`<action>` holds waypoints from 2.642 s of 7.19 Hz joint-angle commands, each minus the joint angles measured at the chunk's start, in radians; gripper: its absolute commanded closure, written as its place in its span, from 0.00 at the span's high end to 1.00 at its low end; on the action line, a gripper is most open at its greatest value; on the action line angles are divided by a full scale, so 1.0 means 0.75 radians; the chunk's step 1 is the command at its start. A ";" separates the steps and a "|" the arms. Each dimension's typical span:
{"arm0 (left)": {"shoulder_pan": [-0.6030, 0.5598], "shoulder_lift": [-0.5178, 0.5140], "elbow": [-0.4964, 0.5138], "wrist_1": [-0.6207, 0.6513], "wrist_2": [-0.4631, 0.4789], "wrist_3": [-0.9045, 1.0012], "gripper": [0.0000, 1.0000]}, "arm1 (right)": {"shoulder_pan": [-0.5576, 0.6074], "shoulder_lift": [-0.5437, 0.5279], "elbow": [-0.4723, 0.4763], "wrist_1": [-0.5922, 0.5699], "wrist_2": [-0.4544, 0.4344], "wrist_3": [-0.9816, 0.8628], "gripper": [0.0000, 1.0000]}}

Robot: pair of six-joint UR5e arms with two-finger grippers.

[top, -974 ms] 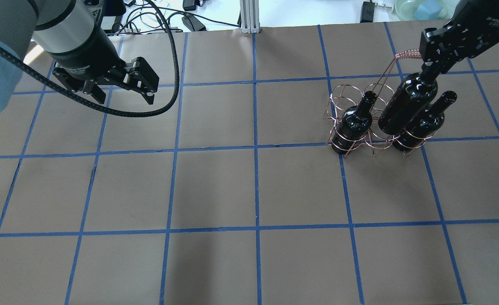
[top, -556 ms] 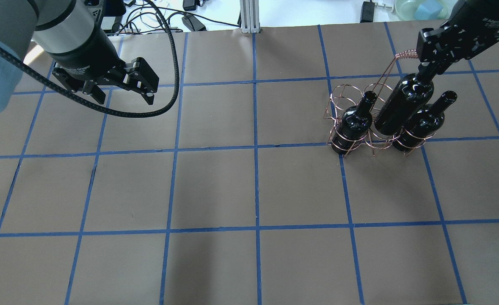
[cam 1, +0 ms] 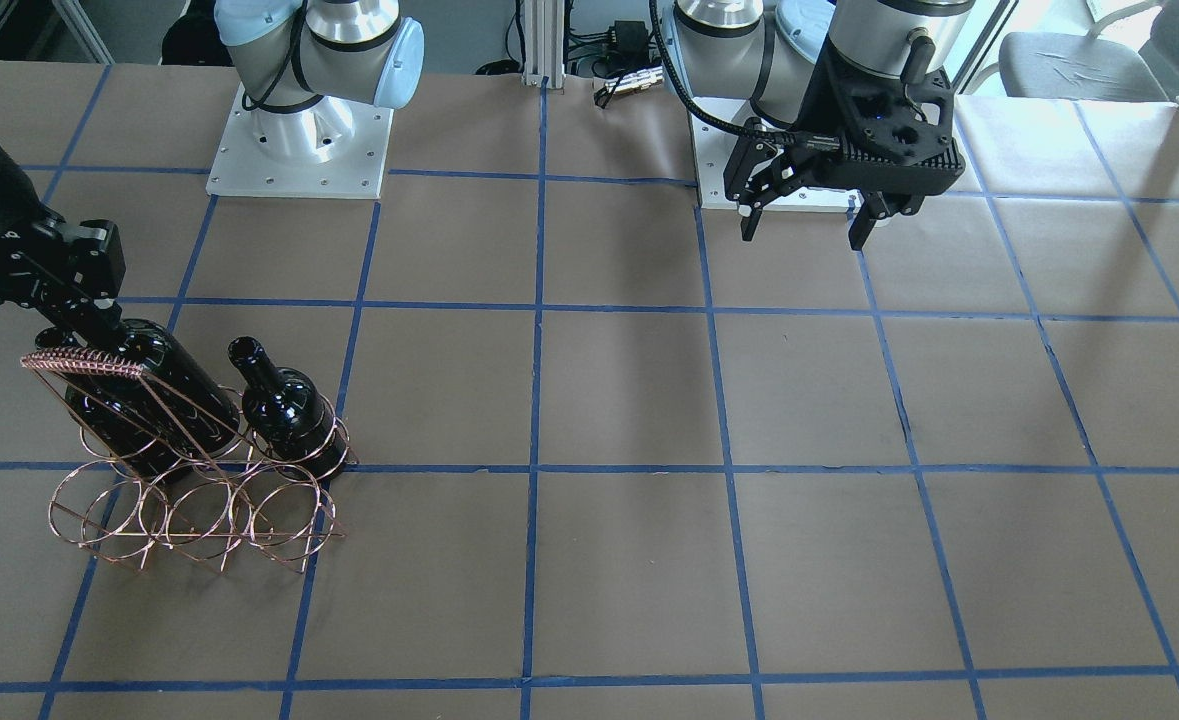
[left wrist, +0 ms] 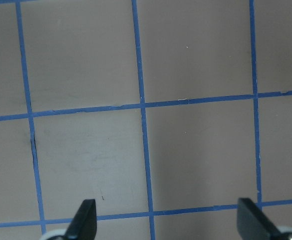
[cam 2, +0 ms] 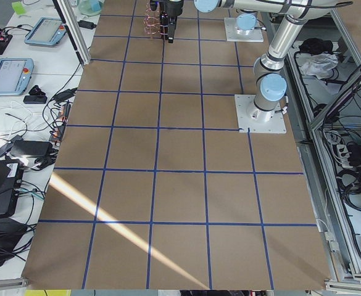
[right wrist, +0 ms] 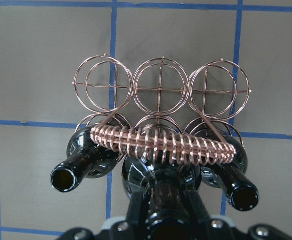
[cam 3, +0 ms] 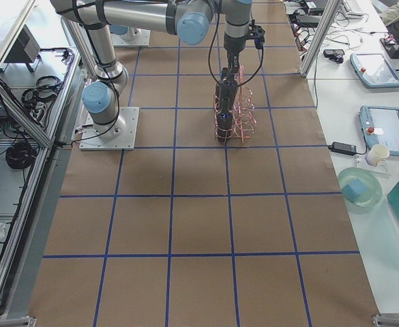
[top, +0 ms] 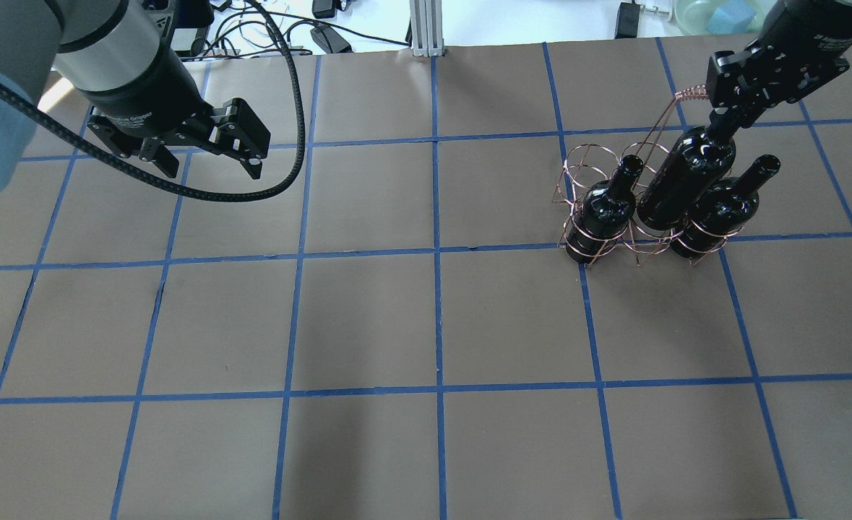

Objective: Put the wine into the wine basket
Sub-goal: 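Lower the bottle into the middle rack slot with the right gripper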

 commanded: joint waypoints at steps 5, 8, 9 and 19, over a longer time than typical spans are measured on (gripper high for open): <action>0.000 0.006 -0.001 0.000 0.000 0.000 1.00 | 0.000 0.039 0.083 -0.016 0.006 0.060 0.03; 0.000 0.008 -0.001 0.000 0.000 0.000 1.00 | 0.010 0.072 0.136 -0.108 0.002 0.126 0.04; 0.000 0.008 -0.001 0.000 0.000 0.000 1.00 | 0.010 0.078 0.140 -0.106 0.000 0.136 0.04; 0.002 0.016 -0.001 -0.015 0.002 0.000 1.00 | 0.098 0.064 0.006 0.032 -0.075 0.251 0.84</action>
